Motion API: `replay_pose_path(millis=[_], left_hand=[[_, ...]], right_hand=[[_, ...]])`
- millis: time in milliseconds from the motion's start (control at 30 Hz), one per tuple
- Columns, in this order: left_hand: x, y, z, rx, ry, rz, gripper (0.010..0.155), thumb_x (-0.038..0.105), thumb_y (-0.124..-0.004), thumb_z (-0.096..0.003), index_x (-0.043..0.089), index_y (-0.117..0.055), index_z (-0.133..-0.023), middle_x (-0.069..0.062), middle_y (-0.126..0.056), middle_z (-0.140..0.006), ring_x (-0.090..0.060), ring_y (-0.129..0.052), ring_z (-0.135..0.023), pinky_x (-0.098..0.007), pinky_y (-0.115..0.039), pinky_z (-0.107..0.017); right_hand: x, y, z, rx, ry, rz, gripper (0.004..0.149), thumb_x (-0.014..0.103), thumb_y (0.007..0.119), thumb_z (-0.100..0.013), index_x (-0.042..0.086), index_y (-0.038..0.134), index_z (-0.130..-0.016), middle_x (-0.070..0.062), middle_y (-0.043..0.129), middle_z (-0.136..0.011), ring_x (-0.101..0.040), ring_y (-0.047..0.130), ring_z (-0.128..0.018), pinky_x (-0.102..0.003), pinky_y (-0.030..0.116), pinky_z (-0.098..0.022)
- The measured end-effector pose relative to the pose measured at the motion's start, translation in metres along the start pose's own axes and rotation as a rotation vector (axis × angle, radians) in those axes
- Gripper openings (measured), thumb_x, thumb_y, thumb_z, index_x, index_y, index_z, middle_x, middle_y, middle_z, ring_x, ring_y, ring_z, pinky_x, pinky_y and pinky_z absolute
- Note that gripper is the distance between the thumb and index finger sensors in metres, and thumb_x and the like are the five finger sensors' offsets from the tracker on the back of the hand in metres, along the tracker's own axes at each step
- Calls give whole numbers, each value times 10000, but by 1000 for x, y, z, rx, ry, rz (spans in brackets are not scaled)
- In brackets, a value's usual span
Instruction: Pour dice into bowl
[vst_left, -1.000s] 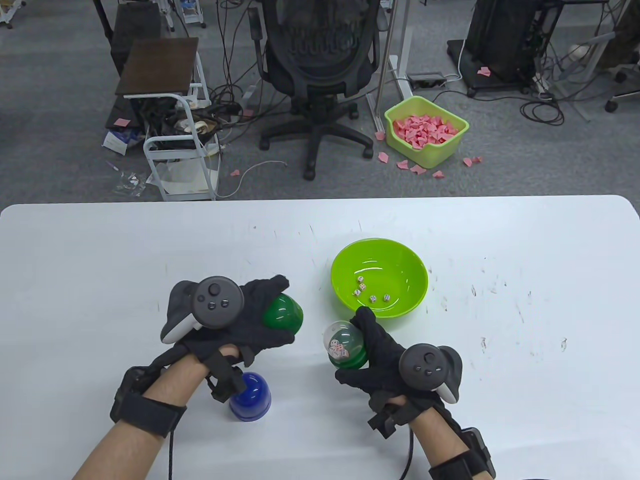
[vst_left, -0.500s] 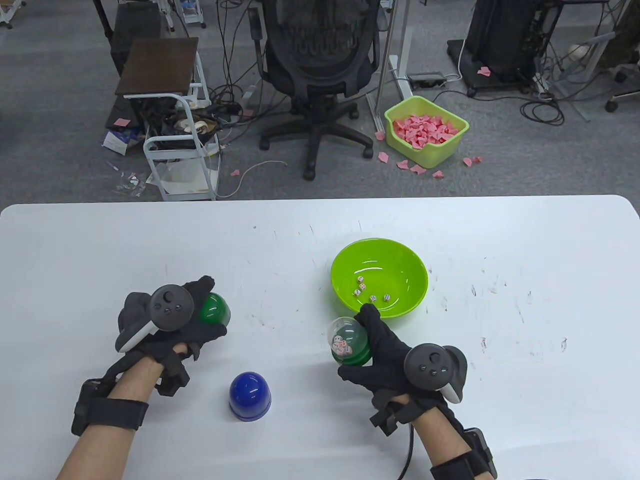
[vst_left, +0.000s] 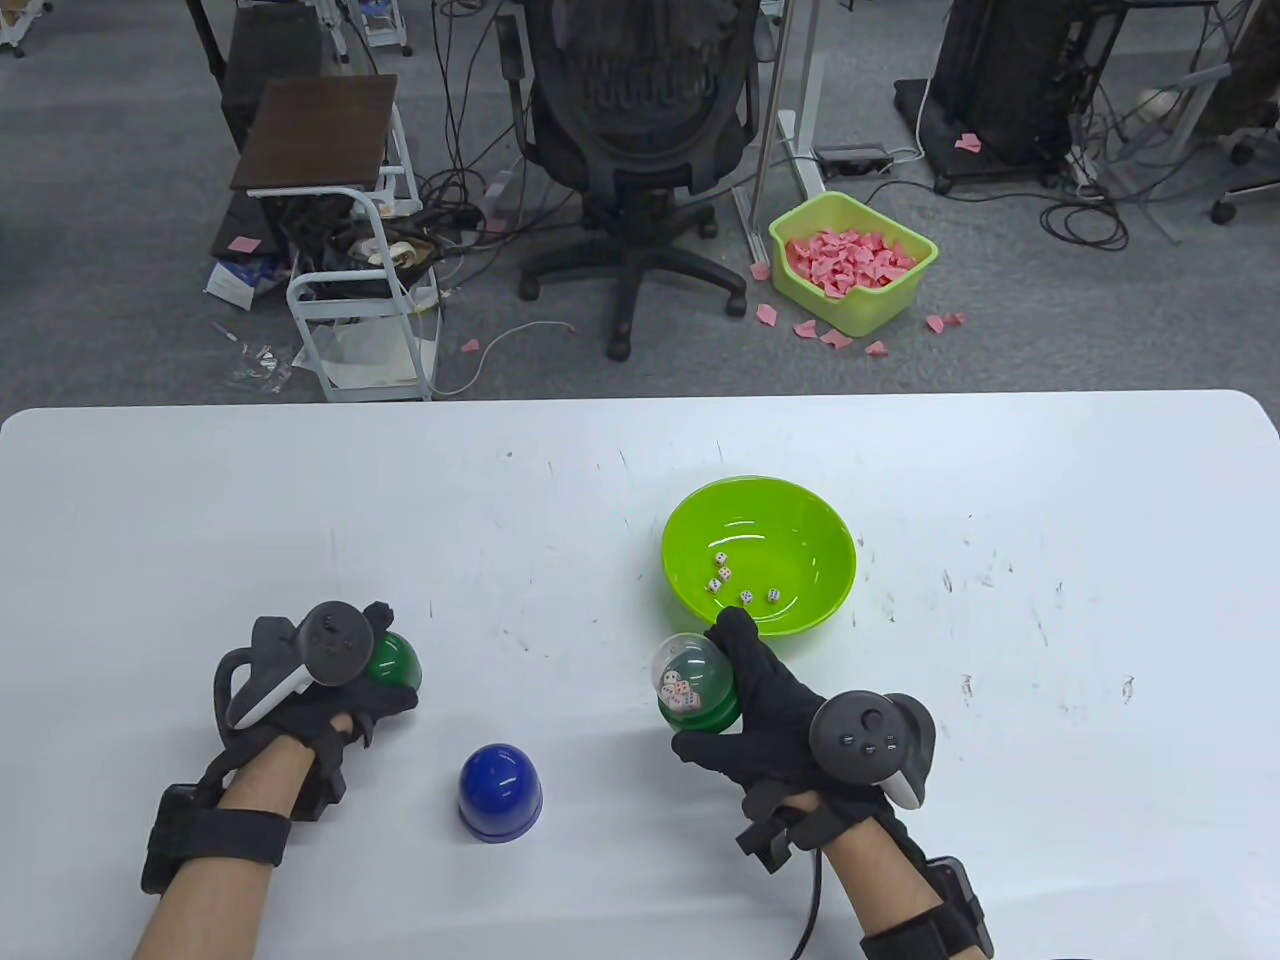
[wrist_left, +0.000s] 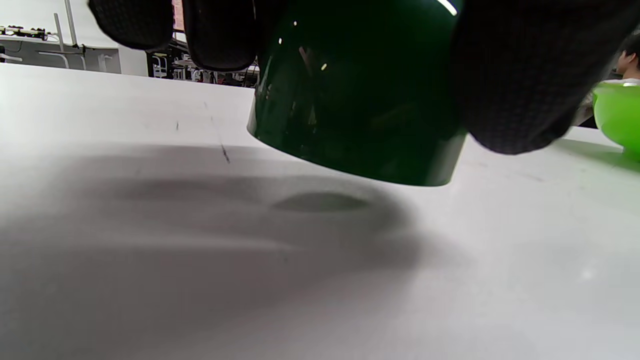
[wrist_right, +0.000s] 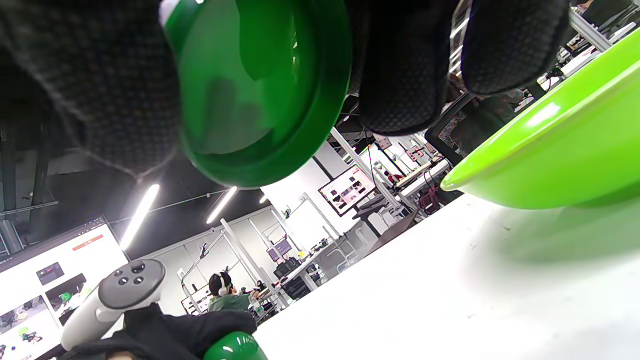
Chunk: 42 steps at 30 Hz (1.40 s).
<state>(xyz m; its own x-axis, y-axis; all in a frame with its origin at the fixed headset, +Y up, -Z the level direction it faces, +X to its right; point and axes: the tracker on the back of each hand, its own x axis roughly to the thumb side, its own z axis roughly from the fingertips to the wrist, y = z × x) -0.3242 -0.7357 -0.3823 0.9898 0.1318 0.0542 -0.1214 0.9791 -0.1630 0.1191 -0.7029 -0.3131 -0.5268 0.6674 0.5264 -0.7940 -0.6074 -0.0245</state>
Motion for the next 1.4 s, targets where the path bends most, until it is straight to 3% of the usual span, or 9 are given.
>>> replay_pose_path(millis=[433,600,767,1033,1400], left_hand=[[-7,-17,-2,-45,2,42,939,596,-944,-359,243,-490,-1100,-110,-671,-1116,-428,-636,-1027,-651,-576,-756],[-5,-11,-2,-62,2,59,980,598,-931,-372,238,-413,-1122,-136,-579,-1153,-447,-557,-1057,-661,-538,-767],[5,11,2,-32,-28,130,999,603,-921,-383,242,-366,-1131,-142,-517,-1175,-451,-512,-1078,-667,-514,-776],[53,50,17,31,-204,202,1004,626,-903,-391,260,-339,-1137,-153,-490,-1187,-454,-527,-1086,-677,-520,-776],[139,69,43,25,-475,231,998,642,-889,-395,252,-350,-1139,-156,-521,-1180,-453,-550,-1084,-677,-530,-775]], right_hand=[[1,0,0,-9,-4,-11,1087,489,975,-365,2,324,-1086,-240,645,-1084,-467,883,-712,-710,699,-574],[1,0,0,-6,2,-8,1087,489,976,-364,1,326,-1086,-240,647,-1083,-466,885,-710,-710,697,-575],[1,1,0,2,6,0,1086,486,977,-363,1,326,-1085,-240,647,-1082,-466,885,-709,-711,700,-572],[2,6,0,25,7,14,1085,473,982,-361,2,326,-1085,-242,642,-1084,-464,886,-709,-710,700,-574],[7,14,0,68,-4,51,1092,446,998,-345,-3,329,-1082,-248,649,-1079,-456,892,-700,-708,701,-573]])
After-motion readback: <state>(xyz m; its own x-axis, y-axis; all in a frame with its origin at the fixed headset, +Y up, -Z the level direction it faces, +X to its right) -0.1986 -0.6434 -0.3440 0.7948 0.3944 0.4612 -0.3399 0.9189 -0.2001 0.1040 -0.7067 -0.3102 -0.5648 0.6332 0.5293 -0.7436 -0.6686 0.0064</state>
